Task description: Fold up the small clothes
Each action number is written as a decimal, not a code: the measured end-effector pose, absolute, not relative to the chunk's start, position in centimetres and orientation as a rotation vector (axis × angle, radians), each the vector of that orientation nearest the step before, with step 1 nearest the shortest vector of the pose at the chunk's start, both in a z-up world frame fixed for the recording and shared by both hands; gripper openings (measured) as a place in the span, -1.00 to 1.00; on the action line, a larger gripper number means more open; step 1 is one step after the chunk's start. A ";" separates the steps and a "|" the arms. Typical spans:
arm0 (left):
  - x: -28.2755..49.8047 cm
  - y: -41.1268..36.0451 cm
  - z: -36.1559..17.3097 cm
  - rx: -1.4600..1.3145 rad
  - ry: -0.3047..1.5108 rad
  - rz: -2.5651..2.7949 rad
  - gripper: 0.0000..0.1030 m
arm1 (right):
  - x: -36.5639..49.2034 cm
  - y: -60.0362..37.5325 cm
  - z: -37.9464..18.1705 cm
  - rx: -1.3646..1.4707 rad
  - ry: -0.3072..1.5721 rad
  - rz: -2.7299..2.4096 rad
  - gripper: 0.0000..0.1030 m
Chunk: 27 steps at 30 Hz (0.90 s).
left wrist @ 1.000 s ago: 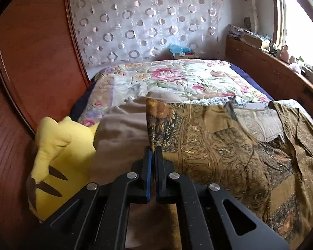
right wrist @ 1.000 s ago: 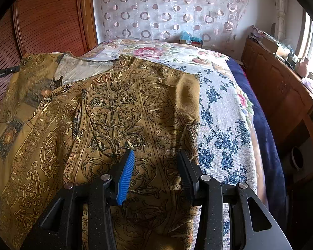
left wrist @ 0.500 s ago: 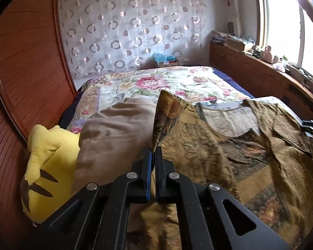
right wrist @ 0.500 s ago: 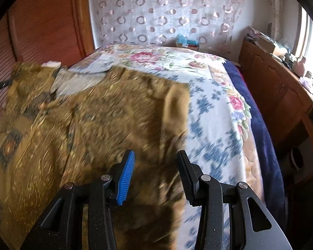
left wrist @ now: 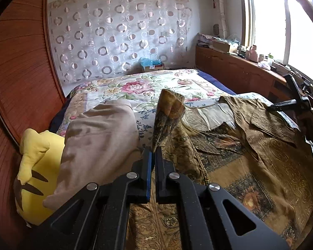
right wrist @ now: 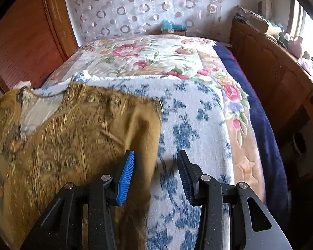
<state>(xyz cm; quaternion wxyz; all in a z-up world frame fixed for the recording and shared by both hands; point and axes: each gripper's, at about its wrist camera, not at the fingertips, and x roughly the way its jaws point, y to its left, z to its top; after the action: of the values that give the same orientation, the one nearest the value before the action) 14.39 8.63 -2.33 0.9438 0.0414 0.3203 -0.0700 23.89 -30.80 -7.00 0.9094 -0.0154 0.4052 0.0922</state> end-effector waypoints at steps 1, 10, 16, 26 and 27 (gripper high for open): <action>14.3 8.5 -2.4 0.084 0.653 -0.145 -0.94 | 24.1 -30.7 -7.0 -0.029 0.837 0.194 -0.15; 11.4 9.0 -1.8 0.045 0.610 -0.150 -0.95 | 23.1 -28.6 -6.4 -0.141 0.815 0.280 -0.92; 7.1 10.4 -1.0 0.002 0.556 -0.138 -0.95 | 15.6 -29.0 -2.9 -0.110 0.624 0.360 -0.93; 1.2 13.7 -1.5 -0.098 0.537 -0.091 -0.95 | 2.9 -32.0 -4.0 -0.089 0.495 0.407 -0.93; 0.7 14.0 -1.5 -0.107 0.534 -0.086 -0.95 | 2.3 -32.0 -4.3 -0.094 0.492 0.408 -0.93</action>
<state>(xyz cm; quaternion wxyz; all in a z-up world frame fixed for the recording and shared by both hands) 0.68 13.97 -1.49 0.9622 -0.0528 0.2636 -0.0426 2.29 -32.04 -4.31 0.9484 -0.0461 0.2416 0.2003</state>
